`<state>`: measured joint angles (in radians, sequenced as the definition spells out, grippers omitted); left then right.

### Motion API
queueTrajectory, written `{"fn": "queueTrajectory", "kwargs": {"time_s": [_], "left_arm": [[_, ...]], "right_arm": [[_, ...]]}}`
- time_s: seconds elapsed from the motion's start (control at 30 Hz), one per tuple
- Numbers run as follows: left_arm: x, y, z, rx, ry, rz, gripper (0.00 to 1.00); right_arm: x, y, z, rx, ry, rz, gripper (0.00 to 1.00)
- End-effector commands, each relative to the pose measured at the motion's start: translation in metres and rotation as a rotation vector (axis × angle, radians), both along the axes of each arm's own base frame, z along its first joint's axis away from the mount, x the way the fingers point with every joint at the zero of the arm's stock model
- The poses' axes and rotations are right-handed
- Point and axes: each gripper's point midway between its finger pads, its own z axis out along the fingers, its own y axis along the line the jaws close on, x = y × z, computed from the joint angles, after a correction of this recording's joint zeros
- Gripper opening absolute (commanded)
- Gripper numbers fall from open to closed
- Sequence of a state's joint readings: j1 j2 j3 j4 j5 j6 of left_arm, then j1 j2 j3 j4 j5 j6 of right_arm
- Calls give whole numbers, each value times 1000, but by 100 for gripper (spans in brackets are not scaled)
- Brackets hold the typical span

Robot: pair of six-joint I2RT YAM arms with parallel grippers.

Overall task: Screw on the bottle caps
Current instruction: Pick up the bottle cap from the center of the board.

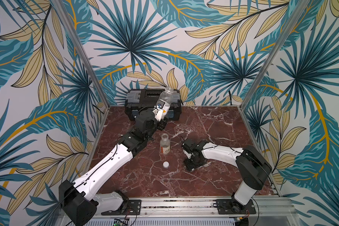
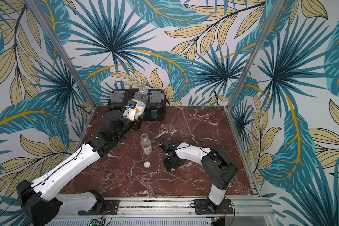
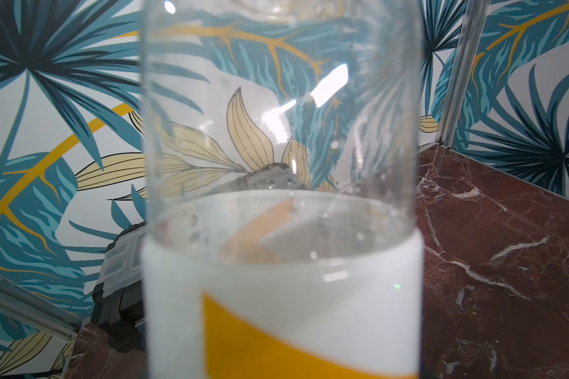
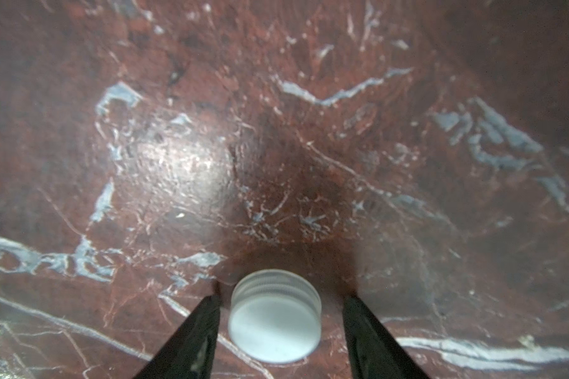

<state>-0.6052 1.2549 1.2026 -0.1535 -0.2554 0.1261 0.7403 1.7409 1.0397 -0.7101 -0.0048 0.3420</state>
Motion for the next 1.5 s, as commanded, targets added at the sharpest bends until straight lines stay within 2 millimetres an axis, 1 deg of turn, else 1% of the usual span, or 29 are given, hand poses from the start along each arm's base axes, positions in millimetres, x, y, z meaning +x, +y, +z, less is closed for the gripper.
{"fn": "queueTrajectory", "kwargs": {"time_s": [0.0,0.13,0.27,0.43,0.53,0.67,0.8,0.93,1.0,1.17,1.27,1.37,1.47], "left_arm": [[-4,6,5,-13,-23,16,0],[-4,7,6,-12,-24,18,0],[-4,7,4,-7,-22,20,0],[-4,7,3,-5,-18,15,0],[-6,6,0,0,-13,9,0],[-6,6,-4,4,-5,7,0],[-6,3,-5,1,-2,-4,0],[-5,1,-5,1,0,-15,0],[-6,0,-6,7,5,-20,0],[-10,1,-11,9,18,-27,0],[-10,2,-12,19,21,-26,0],[-9,2,-12,22,19,-23,0],[-8,1,-14,18,23,-29,0]], "right_arm": [[-8,-11,-11,-55,27,1,60],[-7,-11,-6,-56,24,-3,53],[5,-16,9,-80,-42,0,49],[26,-35,18,-92,-76,-26,49],[43,-49,25,-85,-101,-62,49],[68,-60,34,-33,-137,-117,49],[85,-65,31,-32,-148,-140,49],[100,-70,22,-37,-148,-167,49],[103,-69,16,-25,-137,-179,49],[108,-71,7,-35,-126,-186,51],[108,-71,8,-34,-128,-185,56],[106,-71,11,-29,-135,-187,58],[105,-74,13,-36,-141,-190,58]]}}
